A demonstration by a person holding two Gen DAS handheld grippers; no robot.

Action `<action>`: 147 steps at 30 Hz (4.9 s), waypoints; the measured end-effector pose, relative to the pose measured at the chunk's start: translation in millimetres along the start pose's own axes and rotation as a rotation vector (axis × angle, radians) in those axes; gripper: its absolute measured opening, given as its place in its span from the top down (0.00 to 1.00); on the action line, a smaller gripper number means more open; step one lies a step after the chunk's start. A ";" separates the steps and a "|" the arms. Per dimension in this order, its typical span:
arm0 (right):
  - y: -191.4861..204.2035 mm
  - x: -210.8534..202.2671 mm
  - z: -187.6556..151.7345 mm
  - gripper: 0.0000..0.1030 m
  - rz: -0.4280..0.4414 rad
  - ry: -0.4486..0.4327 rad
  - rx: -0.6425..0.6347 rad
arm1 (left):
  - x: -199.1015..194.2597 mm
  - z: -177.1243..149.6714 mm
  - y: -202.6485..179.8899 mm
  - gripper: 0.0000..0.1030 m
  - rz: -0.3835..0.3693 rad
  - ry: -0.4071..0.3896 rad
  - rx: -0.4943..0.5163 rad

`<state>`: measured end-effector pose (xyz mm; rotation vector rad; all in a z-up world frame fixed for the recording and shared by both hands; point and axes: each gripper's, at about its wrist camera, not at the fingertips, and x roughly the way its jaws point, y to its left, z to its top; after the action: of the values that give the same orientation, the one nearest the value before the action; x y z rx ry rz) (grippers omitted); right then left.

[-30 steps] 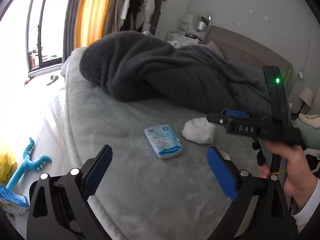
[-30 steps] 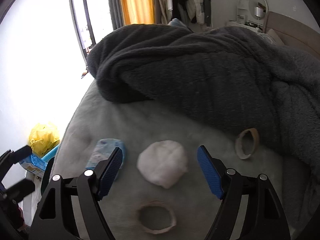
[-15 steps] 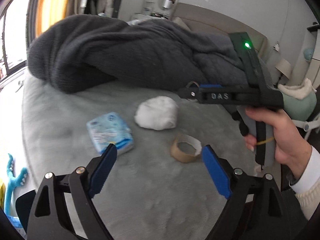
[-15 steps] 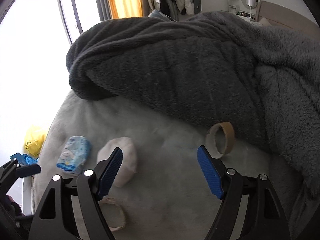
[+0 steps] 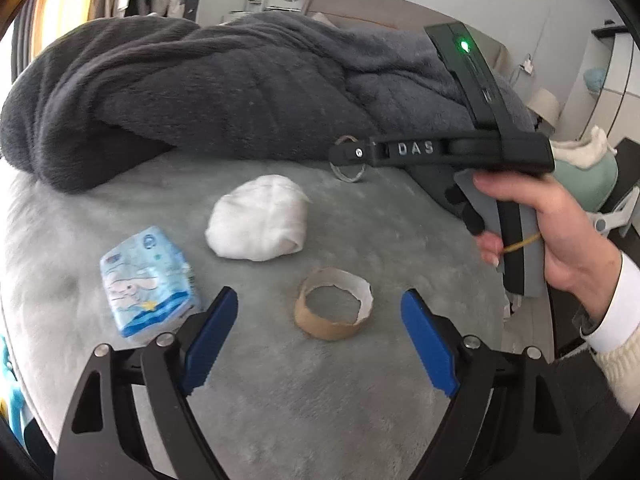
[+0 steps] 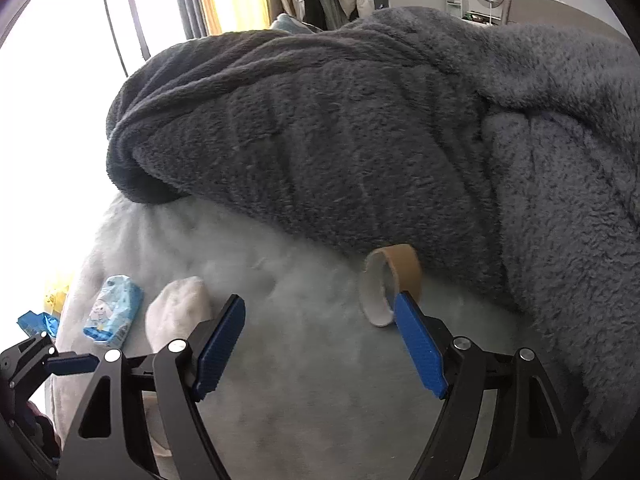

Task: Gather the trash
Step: 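Grasp a brown tape roll with the left gripper while the right grasps another tape roll, then carry both tape rolls over the bin, then open both grippers over the bin to drop the tape rolls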

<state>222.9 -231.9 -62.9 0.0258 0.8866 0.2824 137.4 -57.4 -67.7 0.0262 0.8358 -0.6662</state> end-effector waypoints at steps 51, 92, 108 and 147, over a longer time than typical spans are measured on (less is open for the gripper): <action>-17.6 23.5 4.1 0.86 -0.059 0.054 0.022 | 19.5 9.1 -1.3 0.52 -0.033 0.034 -0.023; 209.7 -27.9 -3.5 0.96 0.195 -0.067 -0.198 | -149.3 -87.1 135.4 0.52 0.455 -0.110 -0.391; 330.0 3.0 -16.1 0.96 0.316 -0.018 -0.319 | -166.7 -163.9 210.5 0.52 0.526 0.064 -0.560; 481.9 148.5 -135.8 0.95 0.349 0.467 -0.432 | -261.0 -229.4 271.7 0.29 0.607 -0.074 -0.684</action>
<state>95.2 256.9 -195.1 -0.2991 1.2680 0.8252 7.5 362.4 -106.1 -0.3493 0.8898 0.2053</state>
